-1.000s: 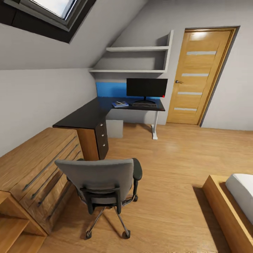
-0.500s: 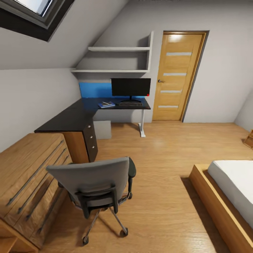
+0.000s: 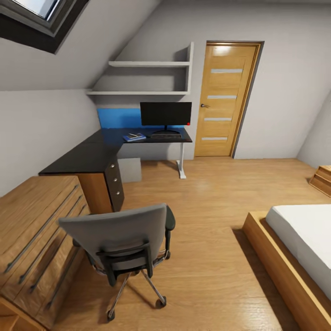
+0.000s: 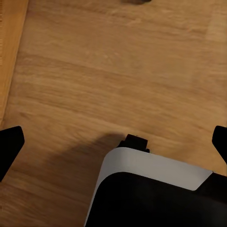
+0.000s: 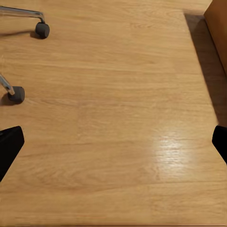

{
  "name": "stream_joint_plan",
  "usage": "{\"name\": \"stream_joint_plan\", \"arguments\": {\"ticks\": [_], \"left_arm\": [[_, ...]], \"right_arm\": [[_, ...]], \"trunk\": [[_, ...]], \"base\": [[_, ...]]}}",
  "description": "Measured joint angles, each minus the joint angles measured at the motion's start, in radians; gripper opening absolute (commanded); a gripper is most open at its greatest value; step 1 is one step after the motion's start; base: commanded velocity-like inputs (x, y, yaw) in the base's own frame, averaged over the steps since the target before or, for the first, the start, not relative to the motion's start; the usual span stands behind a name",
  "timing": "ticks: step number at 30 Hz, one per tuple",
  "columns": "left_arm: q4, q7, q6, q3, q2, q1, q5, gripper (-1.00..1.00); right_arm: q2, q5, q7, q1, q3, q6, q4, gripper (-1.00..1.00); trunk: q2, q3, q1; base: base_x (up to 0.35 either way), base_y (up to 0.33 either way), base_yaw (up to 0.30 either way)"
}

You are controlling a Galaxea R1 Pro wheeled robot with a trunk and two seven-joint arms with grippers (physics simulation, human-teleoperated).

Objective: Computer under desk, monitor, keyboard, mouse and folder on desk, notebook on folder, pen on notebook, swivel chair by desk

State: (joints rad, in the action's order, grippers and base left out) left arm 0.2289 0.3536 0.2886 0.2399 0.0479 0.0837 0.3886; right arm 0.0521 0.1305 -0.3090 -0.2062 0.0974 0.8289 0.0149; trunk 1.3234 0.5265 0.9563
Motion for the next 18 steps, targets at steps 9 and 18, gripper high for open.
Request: {"name": "stream_joint_plan", "arguments": {"ticks": [9, 18], "left_arm": [[0.000, 0.000, 0.001, 0.000, 0.000, 0.000, 0.000, 1.00], [0.000, 0.000, 0.001, 0.000, 0.000, 0.000, 0.000, 1.00]], "right_arm": [[-0.001, 0.001, 0.002, 0.000, 0.003, -0.001, 0.000, 1.00], [-0.002, 0.001, 0.002, 0.001, 0.004, -0.019, 0.000, 1.00]], "trunk": [[0.000, 0.000, 0.000], [0.000, 0.000, 0.000]], "base": [[-0.205, 0.208, -0.001], [-0.103, 0.113, 0.000]]}}
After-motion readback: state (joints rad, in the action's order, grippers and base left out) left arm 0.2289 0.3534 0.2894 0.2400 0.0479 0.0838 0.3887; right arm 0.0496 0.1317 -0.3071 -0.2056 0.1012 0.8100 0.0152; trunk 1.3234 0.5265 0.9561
